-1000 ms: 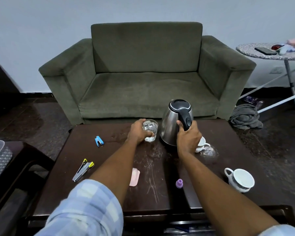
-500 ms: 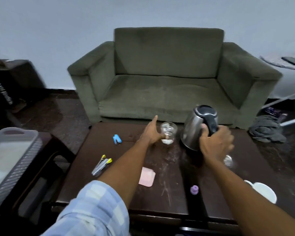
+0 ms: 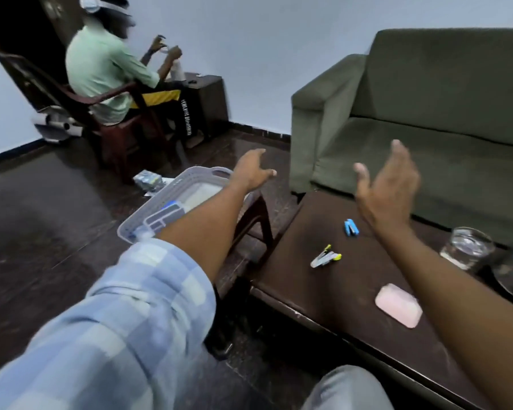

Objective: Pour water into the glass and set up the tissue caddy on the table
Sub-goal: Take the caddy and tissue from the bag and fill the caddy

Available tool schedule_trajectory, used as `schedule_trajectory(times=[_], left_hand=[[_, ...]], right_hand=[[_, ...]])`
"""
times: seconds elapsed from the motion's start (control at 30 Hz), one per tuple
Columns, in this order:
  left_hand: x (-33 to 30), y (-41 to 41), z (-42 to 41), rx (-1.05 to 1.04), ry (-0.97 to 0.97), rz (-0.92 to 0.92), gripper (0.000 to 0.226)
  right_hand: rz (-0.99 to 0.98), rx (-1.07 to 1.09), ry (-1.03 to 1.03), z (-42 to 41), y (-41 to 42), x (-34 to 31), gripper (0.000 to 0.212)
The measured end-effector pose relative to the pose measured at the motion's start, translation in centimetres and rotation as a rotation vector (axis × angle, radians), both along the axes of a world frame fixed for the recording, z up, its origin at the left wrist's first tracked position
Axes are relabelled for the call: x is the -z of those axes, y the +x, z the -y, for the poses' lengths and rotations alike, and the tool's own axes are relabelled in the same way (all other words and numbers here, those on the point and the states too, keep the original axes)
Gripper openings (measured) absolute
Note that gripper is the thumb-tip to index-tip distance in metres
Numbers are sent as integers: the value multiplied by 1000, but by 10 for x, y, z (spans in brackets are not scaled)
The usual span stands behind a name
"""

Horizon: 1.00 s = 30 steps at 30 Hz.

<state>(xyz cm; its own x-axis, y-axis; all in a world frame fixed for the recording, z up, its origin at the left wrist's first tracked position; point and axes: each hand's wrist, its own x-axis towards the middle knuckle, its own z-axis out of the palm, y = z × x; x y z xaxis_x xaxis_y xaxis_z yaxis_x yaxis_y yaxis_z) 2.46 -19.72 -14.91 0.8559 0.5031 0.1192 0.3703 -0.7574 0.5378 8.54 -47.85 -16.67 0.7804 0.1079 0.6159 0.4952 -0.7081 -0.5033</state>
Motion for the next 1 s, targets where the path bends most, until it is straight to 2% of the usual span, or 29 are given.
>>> schedule_trajectory(times=[0.13,0.23,0.33,0.4,0.5,0.6,0.7,0.77,0.83,0.9,1.0], left_hand=[[1,-55,-82,-186,32,-120,74],[13,-96,-134,-324,54,-207,66],[25,-127,-169,-402,17,-249,68],[33,-139,-183,-414,-7,-252,61],[43,-151,-196,-425,-65,-243,48],[52,-161,-198,-481,-75,-220,38],[62,-172,-193,-484,82,-82,29],[67,-175,-193,-393,149,-24,30],[66,-170,-196,-291,110,-72,28],[67,-163,-202,-296,55,-152,24],[73,-148,-209,-361,-19,-259,33]], right_hand=[[-91,-260,-75,-118,-60,4,81],[-150,-385,-130,-177,-98,13,82],[-232,-489,-159,-215,-125,23,78],[-354,-592,-222,-234,-141,30,75],[-493,-742,-382,-257,-172,43,85],[-536,-735,-487,-272,-200,57,94],[-542,-650,-532,-280,-208,61,96],[-527,-592,-580,-282,-210,59,99],[-517,-565,-606,-281,-214,58,96],[-507,-569,-603,-281,-219,58,92],[-506,-595,-487,-274,-225,56,86]])
